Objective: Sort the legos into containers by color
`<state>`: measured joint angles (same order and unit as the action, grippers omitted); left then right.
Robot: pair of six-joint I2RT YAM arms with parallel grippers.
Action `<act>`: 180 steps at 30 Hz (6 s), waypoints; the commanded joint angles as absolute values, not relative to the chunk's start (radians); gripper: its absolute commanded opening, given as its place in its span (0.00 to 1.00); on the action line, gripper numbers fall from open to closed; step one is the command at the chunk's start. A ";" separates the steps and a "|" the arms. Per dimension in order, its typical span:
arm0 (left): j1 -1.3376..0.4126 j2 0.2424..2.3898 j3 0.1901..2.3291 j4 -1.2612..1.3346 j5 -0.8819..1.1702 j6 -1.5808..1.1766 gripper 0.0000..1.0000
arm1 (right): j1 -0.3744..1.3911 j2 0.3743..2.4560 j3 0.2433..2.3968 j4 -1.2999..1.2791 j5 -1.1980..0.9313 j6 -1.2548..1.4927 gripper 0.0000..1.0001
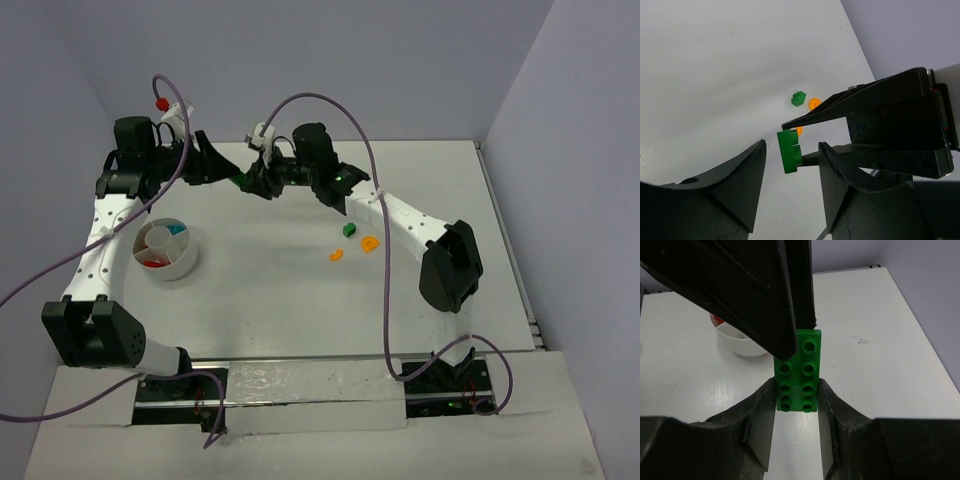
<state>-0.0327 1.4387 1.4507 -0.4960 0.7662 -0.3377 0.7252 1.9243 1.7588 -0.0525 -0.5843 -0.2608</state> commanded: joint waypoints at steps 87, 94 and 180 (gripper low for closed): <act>0.018 1.423 1.452 -0.846 0.109 0.158 0.70 | 0.454 1.915 1.619 -0.566 -0.287 -0.322 0.98; 0.016 1.446 1.474 -0.856 0.115 0.156 0.72 | 0.454 1.976 1.606 -0.605 -0.156 -0.321 0.98; -0.303 1.062 0.965 0.057 0.669 0.410 0.65 | 0.525 2.195 1.903 1.020 -1.553 1.536 0.00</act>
<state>-0.2958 1.0940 0.9846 -0.0083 0.7019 0.3630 0.5105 2.2631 1.8648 0.9768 -1.4893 1.5330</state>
